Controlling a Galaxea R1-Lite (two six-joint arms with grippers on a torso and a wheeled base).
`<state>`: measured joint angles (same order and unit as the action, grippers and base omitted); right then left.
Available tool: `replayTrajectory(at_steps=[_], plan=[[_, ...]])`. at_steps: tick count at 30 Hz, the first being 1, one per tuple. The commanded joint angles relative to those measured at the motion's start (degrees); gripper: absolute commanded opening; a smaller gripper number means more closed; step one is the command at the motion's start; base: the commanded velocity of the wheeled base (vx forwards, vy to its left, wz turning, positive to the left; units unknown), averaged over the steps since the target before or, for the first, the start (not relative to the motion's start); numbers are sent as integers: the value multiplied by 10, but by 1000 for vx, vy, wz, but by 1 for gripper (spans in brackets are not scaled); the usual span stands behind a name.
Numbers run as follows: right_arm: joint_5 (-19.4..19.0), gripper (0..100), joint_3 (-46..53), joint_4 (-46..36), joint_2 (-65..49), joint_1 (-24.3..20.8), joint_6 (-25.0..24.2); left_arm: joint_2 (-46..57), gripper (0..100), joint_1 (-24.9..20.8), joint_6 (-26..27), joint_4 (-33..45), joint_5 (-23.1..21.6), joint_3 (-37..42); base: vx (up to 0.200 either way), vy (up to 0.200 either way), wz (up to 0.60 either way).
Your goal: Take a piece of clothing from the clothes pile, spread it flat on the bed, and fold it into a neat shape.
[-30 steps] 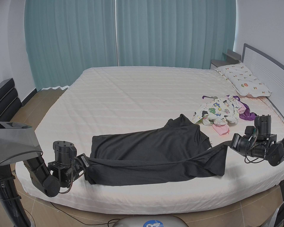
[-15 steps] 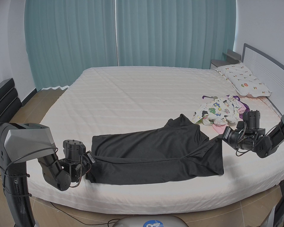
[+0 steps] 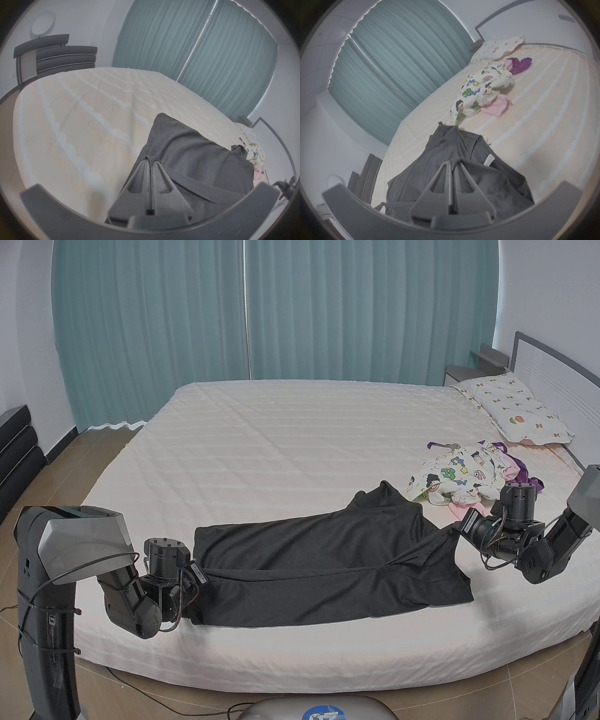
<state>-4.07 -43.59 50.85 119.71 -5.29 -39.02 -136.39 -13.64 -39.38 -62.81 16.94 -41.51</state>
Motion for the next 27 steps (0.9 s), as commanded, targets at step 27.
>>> replayTrajectory(at_steps=[27], plan=[[-24, 0, 105, -181, -80, -7, 8, 123, 100, -2, -39, -19, -1, 166, 0, 0, 0]])
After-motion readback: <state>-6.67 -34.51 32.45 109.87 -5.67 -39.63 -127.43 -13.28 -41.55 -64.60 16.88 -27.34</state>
